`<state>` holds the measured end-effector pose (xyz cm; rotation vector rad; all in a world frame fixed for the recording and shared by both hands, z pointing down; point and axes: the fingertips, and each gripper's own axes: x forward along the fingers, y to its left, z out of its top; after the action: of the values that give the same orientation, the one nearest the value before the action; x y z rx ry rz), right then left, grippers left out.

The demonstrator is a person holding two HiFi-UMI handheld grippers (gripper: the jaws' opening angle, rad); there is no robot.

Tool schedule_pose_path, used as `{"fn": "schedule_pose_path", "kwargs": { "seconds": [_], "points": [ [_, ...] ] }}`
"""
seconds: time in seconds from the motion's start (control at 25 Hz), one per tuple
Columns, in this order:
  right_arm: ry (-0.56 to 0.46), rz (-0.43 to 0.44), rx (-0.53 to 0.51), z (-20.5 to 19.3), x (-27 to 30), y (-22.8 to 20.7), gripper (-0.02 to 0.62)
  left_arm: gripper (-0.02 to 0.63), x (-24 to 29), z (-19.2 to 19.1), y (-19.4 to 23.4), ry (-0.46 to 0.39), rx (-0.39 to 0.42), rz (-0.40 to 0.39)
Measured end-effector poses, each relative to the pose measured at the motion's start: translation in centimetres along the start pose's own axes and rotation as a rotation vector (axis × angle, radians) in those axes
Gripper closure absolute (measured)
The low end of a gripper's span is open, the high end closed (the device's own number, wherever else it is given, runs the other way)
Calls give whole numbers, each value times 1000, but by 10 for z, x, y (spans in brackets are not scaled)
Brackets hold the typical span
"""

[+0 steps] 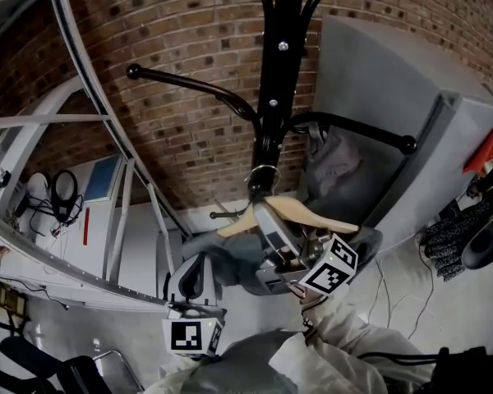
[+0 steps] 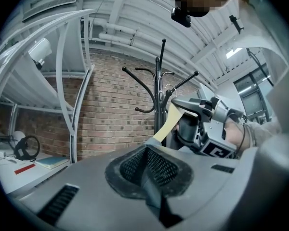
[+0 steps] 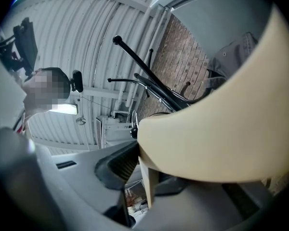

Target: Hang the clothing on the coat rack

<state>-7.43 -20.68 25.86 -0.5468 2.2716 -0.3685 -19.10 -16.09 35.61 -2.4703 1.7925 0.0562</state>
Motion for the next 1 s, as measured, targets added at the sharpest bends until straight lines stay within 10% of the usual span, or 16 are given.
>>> {"fn": "schedule_pose_path", "kwargs": {
  "seconds": [1.0],
  "points": [
    [30, -22, 112, -20, 7, -62, 486, 598, 11, -21, 11, 105, 20, 69]
  ]
}}
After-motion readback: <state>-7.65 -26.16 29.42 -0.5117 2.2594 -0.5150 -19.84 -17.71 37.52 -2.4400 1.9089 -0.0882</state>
